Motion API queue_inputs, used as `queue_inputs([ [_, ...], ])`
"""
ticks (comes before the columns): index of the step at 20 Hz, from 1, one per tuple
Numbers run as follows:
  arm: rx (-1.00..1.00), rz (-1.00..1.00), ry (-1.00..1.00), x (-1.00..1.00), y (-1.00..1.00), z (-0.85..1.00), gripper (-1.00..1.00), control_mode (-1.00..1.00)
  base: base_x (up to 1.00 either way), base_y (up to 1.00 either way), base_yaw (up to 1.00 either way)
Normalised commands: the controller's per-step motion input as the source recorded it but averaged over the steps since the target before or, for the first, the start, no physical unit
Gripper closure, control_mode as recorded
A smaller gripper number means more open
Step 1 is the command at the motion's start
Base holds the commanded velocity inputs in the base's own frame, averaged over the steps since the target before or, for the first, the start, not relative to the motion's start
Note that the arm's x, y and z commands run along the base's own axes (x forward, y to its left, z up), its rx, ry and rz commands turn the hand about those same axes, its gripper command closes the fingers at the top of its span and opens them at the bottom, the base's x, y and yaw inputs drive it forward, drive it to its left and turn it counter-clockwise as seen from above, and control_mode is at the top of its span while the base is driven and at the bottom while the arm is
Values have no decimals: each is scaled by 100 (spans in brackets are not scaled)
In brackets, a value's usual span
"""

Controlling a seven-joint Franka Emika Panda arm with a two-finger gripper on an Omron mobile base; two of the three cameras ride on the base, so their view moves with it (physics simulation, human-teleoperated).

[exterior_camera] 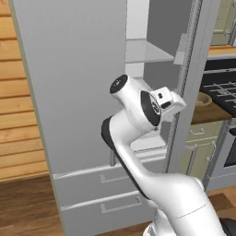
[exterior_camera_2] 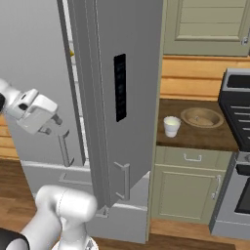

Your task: Grab a lemon wedge from the fridge and one ice cube from the ice bowl, and put them in the glass of lemonade.

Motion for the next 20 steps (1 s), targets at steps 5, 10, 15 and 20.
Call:
queue_inputs([
  [5, -22, 0, 12, 76, -4, 0, -100, -100, 0, 0, 0],
  [10, -18, -1, 21, 79, -10, 0, -100, -100, 0, 0, 0],
  [15, -6, -8, 18, 13, -43, 0, -100, -100, 0, 0, 0],
  [20, 0, -17, 14, -53, -82, 0, -100, -100, 0, 0, 0],
])
